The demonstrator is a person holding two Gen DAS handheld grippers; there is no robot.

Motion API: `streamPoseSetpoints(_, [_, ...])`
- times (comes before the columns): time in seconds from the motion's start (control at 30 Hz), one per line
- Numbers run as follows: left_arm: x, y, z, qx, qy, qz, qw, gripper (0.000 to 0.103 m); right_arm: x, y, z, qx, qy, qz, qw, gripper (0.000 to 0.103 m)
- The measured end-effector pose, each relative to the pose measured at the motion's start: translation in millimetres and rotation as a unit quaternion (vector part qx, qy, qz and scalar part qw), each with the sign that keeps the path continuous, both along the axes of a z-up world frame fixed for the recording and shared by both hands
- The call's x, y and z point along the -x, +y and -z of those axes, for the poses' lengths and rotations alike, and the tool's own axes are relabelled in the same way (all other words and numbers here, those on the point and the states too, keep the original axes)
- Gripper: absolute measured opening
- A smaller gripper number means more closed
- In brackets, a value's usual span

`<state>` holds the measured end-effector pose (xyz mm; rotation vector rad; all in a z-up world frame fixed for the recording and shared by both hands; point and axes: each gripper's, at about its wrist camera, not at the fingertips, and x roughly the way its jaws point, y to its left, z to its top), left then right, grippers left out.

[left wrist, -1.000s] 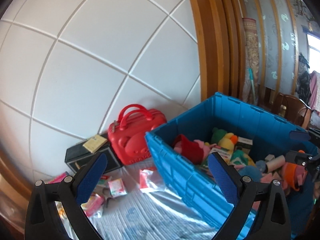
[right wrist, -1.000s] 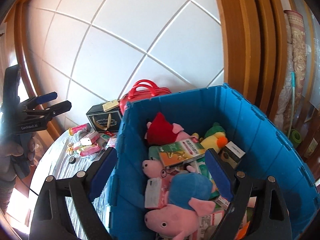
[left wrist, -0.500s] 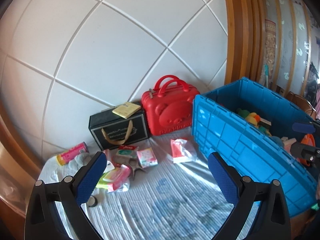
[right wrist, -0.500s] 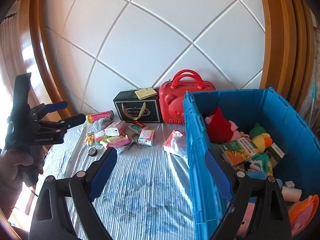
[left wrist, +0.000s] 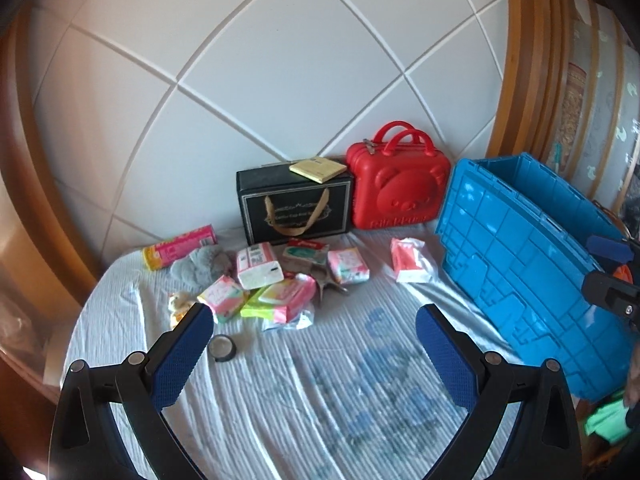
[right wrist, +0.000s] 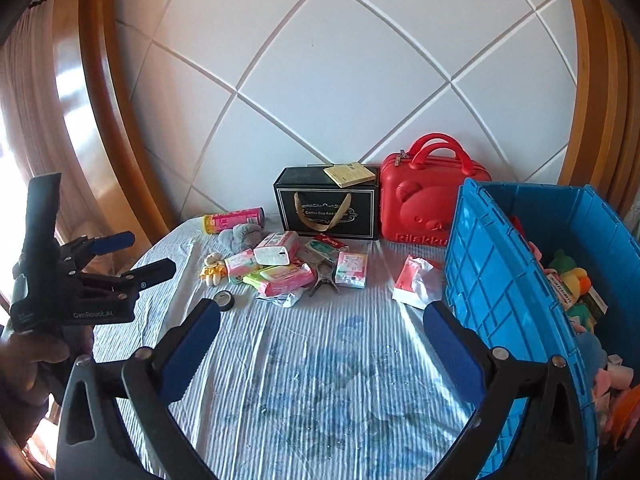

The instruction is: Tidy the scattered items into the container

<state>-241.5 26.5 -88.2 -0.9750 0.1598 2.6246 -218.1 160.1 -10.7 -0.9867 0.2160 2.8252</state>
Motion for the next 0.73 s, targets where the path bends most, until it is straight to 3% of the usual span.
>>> streamPoseSetpoints(0.3, [-34.6, -54.7, 2.0, -0.005, -0.015, -0.064, 0.9978, 0.103, -1.3, -63.1, 5.8, -0.006, -0.001, -0.007, 1.0, 0.103])
streamPoseSetpoints(0.6, [-69.4, -44.2, -20.5, -0.009, 0.02, -0.065, 0.9976, 0.103, -9.3, -70.0, 19.4, -0.001, -0.022, -0.004, 1.0, 0.103])
streamPoseSetpoints(0.73, [-73.1, -39.1, -20.8, 0.0, 0.025, -0.093, 0.9953, 0.103, -8.6, -63.3, 22.5, 0.002, -0.029, -0.004, 1.0, 0.103])
